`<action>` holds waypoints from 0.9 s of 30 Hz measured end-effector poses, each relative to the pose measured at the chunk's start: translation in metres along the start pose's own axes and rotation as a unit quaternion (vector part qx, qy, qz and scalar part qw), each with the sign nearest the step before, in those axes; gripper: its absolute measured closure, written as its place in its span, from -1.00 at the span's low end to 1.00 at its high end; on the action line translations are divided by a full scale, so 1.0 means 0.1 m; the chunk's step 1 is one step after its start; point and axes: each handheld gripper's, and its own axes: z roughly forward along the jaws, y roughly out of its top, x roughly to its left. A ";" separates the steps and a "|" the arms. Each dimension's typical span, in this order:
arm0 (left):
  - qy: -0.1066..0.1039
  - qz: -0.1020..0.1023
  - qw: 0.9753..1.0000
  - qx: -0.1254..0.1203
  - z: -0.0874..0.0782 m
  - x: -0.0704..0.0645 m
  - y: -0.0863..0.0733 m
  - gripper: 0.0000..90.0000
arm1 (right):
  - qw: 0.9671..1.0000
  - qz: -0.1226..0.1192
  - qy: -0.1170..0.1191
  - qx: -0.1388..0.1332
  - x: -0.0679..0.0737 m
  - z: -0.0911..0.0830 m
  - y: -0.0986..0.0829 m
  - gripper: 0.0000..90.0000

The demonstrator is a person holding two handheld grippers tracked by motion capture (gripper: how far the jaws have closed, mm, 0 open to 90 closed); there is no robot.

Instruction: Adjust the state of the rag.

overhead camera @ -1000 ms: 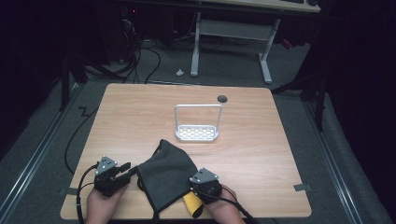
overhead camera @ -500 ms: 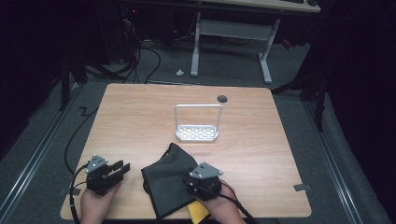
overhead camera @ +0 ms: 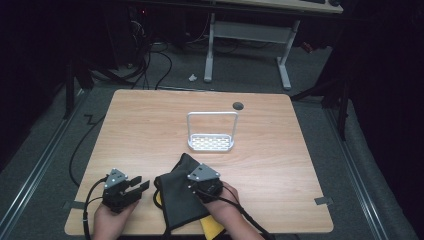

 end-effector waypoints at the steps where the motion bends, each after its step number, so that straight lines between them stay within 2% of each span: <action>1: -0.007 0.006 1.000 0.003 0.03 -0.06 0.00 0.28 | 1.000 0.006 -0.007 -0.008 -0.05 -0.07 0.00 0.89; 3: -0.023 0.022 0.999 0.014 0.07 -0.20 0.02 0.20 | 0.999 0.027 -0.021 -0.027 -0.21 -0.28 -0.04 0.88; 6: -0.041 0.056 0.997 0.033 0.20 -0.46 0.03 0.12 | 0.997 0.048 -0.041 -0.036 -0.43 -0.48 -0.18 0.87; 7: -0.038 0.075 0.996 0.042 0.26 -0.54 0.03 0.11 | 0.996 0.060 -0.047 -0.035 -0.50 -0.55 -0.26 0.87; 9: -0.015 0.112 0.991 0.065 0.38 -0.68 0.04 0.13 | 0.995 0.081 -0.059 -0.030 -0.62 -0.64 -0.44 0.87; 10: -0.012 0.119 0.990 0.069 0.44 -0.72 0.04 0.14 | 0.993 0.092 -0.063 -0.025 -0.68 -0.68 -0.53 0.87; 12: -0.024 0.102 0.992 0.070 0.53 -0.76 0.06 0.16 | 0.991 0.113 -0.068 -0.016 -0.76 -0.73 -0.71 0.87; 14: -0.030 0.096 0.993 0.061 0.57 -0.77 0.12 0.16 | 0.989 0.127 -0.069 -0.008 -0.80 -0.76 -0.84 0.87; 16: -0.026 0.087 0.995 0.040 0.60 -0.74 0.23 0.18 | 0.989 0.130 -0.071 -0.005 -0.82 -0.77 -0.89 0.87; 17: -0.024 0.084 0.995 0.037 0.64 -0.72 0.29 0.20 | 0.989 0.128 -0.071 -0.003 -0.82 -0.76 -0.90 0.87; 18: -0.026 0.080 0.995 0.046 0.70 -0.72 0.34 0.21 | 0.989 0.128 -0.071 -0.001 -0.81 -0.76 -0.89 0.87; 20: -0.020 0.092 0.994 0.053 0.82 -0.74 0.42 0.20 | 0.990 0.121 -0.070 -0.001 -0.79 -0.73 -0.88 0.87; 21: -0.028 0.089 0.994 0.061 0.89 -0.75 0.44 0.20 | 0.990 0.122 -0.069 0.001 -0.77 -0.72 -0.88 0.87; 22: -0.021 0.098 0.992 0.076 0.97 -0.79 0.44 0.21 | 0.990 0.120 -0.066 0.001 -0.76 -0.70 -0.88 0.87; 23: -0.005 0.119 0.989 0.087 1.02 -0.82 0.42 0.24 | 0.991 0.118 -0.066 0.002 -0.75 -0.69 -0.88 0.88; 25: -0.006 0.133 0.988 0.082 1.01 -0.84 0.40 0.38 | 0.991 0.112 -0.067 0.005 -0.73 -0.67 -0.88 0.89; 27: 0.016 0.154 0.984 0.084 0.94 -0.83 0.37 0.58 | 0.991 0.109 -0.073 0.004 -0.74 -0.68 -0.89 0.90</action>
